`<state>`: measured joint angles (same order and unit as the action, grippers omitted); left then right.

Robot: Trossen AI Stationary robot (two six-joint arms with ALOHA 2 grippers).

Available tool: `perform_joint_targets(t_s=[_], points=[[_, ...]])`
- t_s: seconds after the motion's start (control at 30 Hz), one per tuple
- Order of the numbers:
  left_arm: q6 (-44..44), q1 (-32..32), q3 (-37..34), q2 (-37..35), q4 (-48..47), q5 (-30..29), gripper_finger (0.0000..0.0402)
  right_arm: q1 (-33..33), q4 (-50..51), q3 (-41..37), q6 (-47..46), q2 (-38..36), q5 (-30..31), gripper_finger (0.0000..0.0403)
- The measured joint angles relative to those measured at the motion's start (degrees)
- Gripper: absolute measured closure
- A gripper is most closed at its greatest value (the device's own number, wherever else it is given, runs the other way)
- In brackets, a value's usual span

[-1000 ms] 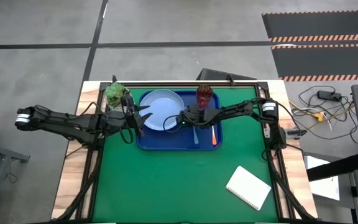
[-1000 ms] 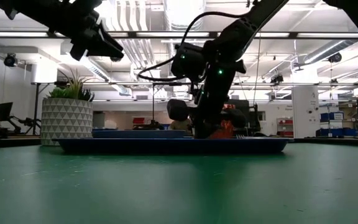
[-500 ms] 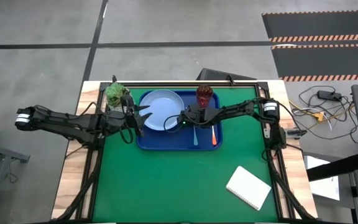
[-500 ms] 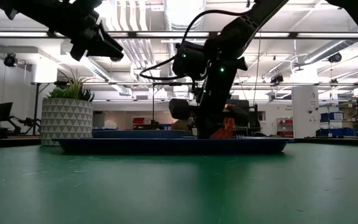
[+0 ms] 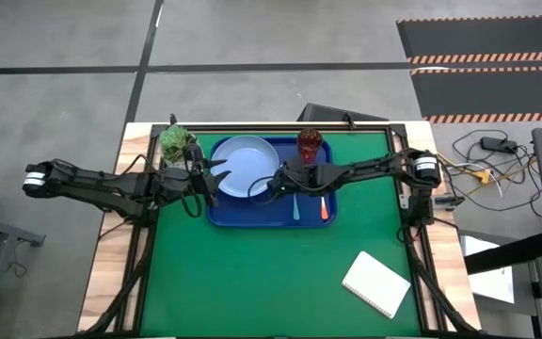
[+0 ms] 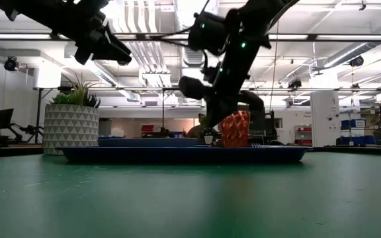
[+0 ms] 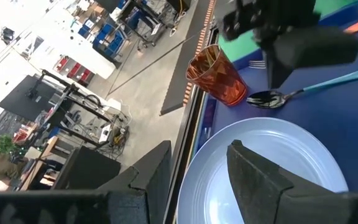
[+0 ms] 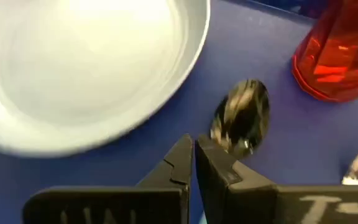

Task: Pick and place plate/cup/fork/spoon on tray
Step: Adjust the light blue plate

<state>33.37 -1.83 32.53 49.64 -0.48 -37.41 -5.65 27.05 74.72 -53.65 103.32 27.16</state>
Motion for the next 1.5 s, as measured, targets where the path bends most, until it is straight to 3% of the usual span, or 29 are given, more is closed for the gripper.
perform_joint_targets(t_s=[0.3, 0.43, 0.57, 0.7, 0.87, 1.13, 1.33, 1.5], points=[[-6.42, -0.02, 4.42, 4.84, -2.48, 8.58, 0.0283, 6.95, 12.62, 0.00, 1.95, -5.06, 6.04, 0.0394], [-13.32, 0.12, 11.35, 12.55, -11.75, 10.06, 0.0330, 9.33, 19.36, -0.07, 2.83, -8.04, 8.19, 0.0394], [-18.78, 1.32, 18.15, 21.78, -21.94, 14.43, 0.0388, 11.29, 21.93, -0.38, 10.31, -11.44, 9.05, 0.0394], [-21.11, 3.50, 20.93, 29.89, -24.46, 18.93, 0.0395, 13.02, 21.92, -1.28, 17.87, -15.23, 9.01, 0.0394], [-22.77, 8.09, 22.86, 38.05, -24.41, 20.22, 0.0400, 13.90, 21.46, -4.96, 22.85, -21.01, 12.31, 0.0394], [-26.05, 15.79, 23.50, 45.79, -18.25, 22.47, 0.0401, 13.90, 8.54, -19.18, 28.54, -33.94, 15.05, 0.0394], [-27.23, 16.62, 23.34, 47.88, -13.47, 27.42, 0.0401, 13.90, -10.23, -30.37, 37.07, -43.58, 13.73, 0.0394], [-28.66, 16.37, 23.61, 49.36, -8.34, 32.59, 0.0401, 13.90, -17.41, -34.79, 40.44, -49.32, 10.13, 0.0394]])
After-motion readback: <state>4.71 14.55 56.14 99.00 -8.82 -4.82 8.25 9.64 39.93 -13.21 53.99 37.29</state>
